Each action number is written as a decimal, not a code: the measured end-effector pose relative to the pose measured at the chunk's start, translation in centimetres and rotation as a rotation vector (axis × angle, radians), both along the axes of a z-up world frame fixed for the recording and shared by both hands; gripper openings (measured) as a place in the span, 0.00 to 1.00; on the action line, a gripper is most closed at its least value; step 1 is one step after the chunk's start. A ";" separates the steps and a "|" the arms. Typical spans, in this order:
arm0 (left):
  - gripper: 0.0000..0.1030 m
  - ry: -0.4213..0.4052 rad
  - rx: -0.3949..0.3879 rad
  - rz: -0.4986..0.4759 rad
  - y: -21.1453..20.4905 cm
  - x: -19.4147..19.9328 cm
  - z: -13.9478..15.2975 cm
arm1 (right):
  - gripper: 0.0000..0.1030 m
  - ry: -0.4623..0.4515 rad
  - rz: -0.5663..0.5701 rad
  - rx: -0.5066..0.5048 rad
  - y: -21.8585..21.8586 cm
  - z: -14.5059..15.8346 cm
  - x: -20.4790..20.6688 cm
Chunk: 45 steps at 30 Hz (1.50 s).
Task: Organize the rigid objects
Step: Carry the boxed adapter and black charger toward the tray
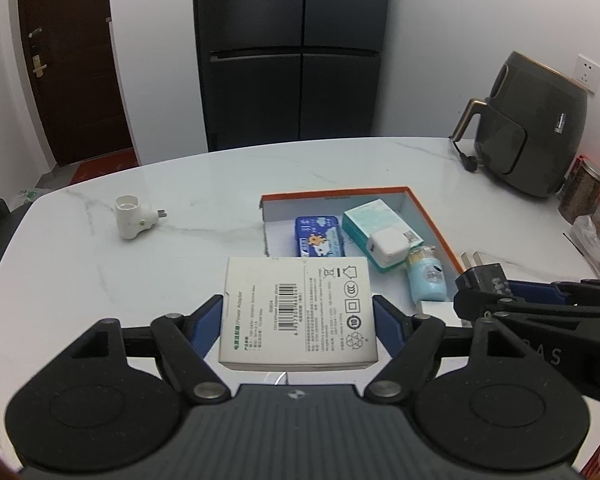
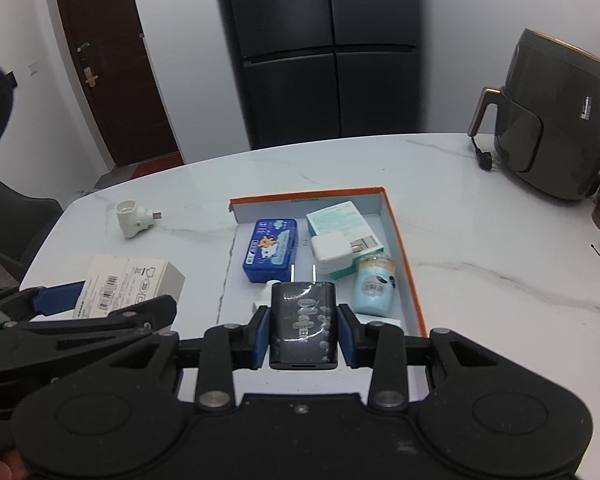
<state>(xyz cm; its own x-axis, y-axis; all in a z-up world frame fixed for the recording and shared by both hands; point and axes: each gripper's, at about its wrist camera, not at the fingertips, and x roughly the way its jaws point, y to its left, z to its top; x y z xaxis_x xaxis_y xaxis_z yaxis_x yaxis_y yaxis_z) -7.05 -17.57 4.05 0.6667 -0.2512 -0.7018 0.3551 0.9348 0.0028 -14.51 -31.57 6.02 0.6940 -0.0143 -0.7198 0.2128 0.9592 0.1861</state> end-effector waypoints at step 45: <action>0.77 0.008 0.005 -0.023 -3.4 3.2 -0.4 | 0.42 0.015 -0.035 -0.001 -3.9 -0.6 2.7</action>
